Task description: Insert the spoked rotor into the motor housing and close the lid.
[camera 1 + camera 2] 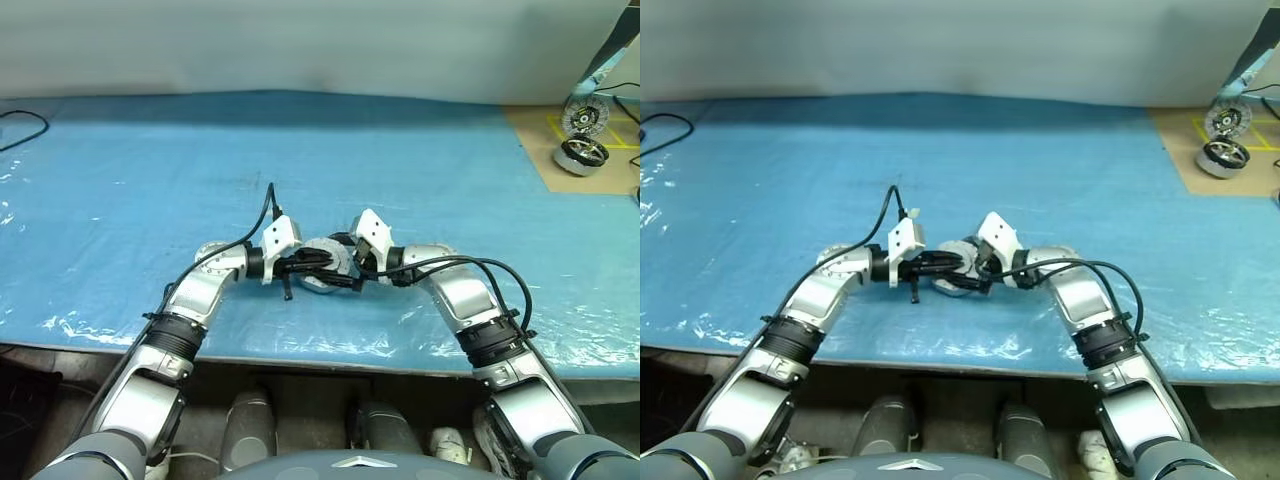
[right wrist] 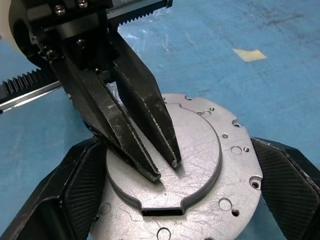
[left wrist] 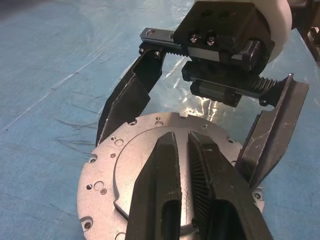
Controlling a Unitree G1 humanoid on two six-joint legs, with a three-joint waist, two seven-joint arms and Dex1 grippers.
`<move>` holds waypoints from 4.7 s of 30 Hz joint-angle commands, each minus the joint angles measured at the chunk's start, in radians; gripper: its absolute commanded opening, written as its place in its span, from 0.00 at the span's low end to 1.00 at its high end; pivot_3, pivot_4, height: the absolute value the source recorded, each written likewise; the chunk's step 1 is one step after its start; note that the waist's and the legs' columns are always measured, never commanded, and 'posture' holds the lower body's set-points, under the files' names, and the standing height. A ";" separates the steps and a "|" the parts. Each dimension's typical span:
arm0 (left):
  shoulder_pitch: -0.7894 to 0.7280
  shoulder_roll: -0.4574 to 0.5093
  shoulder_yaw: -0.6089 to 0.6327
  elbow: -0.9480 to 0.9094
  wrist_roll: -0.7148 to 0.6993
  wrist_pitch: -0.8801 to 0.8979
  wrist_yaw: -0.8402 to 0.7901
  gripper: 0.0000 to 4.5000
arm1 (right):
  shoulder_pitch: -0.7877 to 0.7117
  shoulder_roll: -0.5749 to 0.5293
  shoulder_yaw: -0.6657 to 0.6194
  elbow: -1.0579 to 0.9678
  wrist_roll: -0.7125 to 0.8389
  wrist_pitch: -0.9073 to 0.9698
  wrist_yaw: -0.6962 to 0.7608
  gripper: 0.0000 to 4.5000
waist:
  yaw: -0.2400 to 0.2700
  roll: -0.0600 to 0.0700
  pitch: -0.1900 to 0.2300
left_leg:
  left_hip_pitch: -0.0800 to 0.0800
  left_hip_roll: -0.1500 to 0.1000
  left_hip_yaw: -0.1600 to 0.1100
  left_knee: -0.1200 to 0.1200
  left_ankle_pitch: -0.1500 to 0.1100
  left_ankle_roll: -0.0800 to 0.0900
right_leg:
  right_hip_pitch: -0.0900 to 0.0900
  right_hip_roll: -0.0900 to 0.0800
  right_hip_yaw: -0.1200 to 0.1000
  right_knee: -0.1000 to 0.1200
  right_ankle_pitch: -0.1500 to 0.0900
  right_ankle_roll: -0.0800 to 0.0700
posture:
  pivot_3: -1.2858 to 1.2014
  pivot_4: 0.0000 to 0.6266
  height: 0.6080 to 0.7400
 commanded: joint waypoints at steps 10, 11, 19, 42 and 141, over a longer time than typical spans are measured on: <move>0.035 0.009 -0.053 0.045 0.034 0.021 -0.047 0.08 | -0.073 0.028 -0.104 -0.164 0.084 0.020 -0.026 1.00 | 0.000 0.000 0.000 | -0.004 0.000 0.000 0.000 0.000 0.000 | -0.004 0.000 -0.001 0.002 0.001 0.001 | 0.52 0.24 1.00; 0.035 0.010 -0.054 0.044 0.036 0.020 -0.048 0.08 | -0.074 0.031 -0.113 -0.184 0.107 0.048 -0.021 1.00 | 0.000 0.000 0.000 | -0.004 0.000 0.000 0.000 0.000 0.000 | -0.004 0.000 -0.001 0.002 0.001 0.001 | 0.52 0.24 1.00; 0.035 0.013 -0.062 0.037 0.041 0.025 -0.053 0.08 | -0.101 0.019 -0.158 -0.317 0.235 0.206 0.017 1.00 | 0.002 0.000 0.001 | -0.007 0.000 -0.001 0.000 0.000 0.000 | -0.007 0.001 -0.002 0.003 0.001 0.001 | 0.52 0.24 1.00; 0.054 0.062 0.105 -0.211 -0.213 0.262 -0.080 0.08 | -0.067 -0.030 -0.138 -0.261 0.177 0.147 -0.022 1.00 | 0.001 -0.001 0.001 | -0.007 0.001 -0.001 0.005 0.000 0.000 | -0.008 0.001 -0.002 0.010 0.001 0.001 | 0.52 0.24 1.00; 0.178 0.161 0.159 -0.199 -0.139 0.078 -0.032 0.08 | -0.088 0.008 0.000 0.078 0.000 -0.031 0.067 0.65 | -0.001 -0.001 0.002 | -0.007 0.002 -0.001 0.014 0.000 0.000 | -0.007 0.001 -0.001 0.016 -0.002 -0.003 | 0.52 0.24 1.00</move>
